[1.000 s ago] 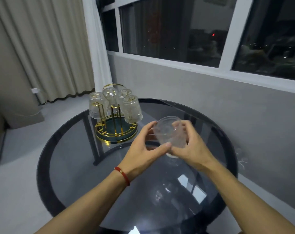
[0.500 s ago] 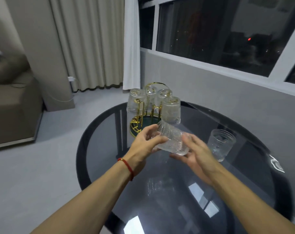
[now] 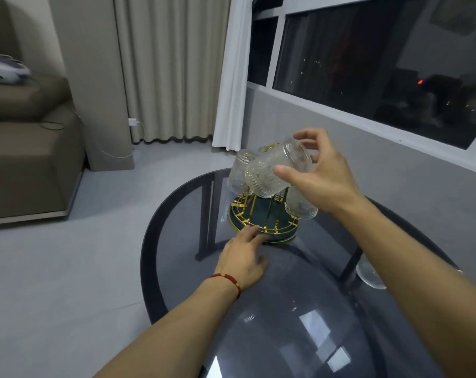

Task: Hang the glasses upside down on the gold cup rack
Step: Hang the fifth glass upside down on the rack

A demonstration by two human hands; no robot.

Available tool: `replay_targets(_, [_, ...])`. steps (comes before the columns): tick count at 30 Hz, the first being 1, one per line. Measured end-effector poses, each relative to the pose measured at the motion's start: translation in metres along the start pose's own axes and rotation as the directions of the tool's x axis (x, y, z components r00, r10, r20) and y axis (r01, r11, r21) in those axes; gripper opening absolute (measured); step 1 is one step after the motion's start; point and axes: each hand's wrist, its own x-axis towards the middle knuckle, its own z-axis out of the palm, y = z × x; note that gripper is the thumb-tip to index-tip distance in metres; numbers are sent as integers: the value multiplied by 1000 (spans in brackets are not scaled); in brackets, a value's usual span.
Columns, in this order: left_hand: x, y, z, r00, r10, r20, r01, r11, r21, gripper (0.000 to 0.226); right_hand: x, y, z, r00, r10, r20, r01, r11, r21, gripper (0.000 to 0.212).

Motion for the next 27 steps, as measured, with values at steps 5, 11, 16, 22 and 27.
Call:
replay_targets(5, [-1,-4,3,1000,6,-5,-6,1000,15,54,38,-1,24,999,-4,36,7,997,-73,67])
replay_targets(11, [0,-4,2,999,17,-27,-16,1000,14,57,52,10,49,985,93,142,-70,986,-153,70])
replay_targets(16, [3,-4,1,998,27,-49,-26,999,28,56,53,20,62,972,175,158,-140,968,-208,69])
replay_targets(22, [2,-6,1,999,34,-38,-32,997,64,55,50,27,81,966,166,198,-81,922,-378,64])
replay_targets(27, [0,-5,1,999,31,-27,-29,996,82,53,38,28,87,968,132,211,-29,901,-433,58])
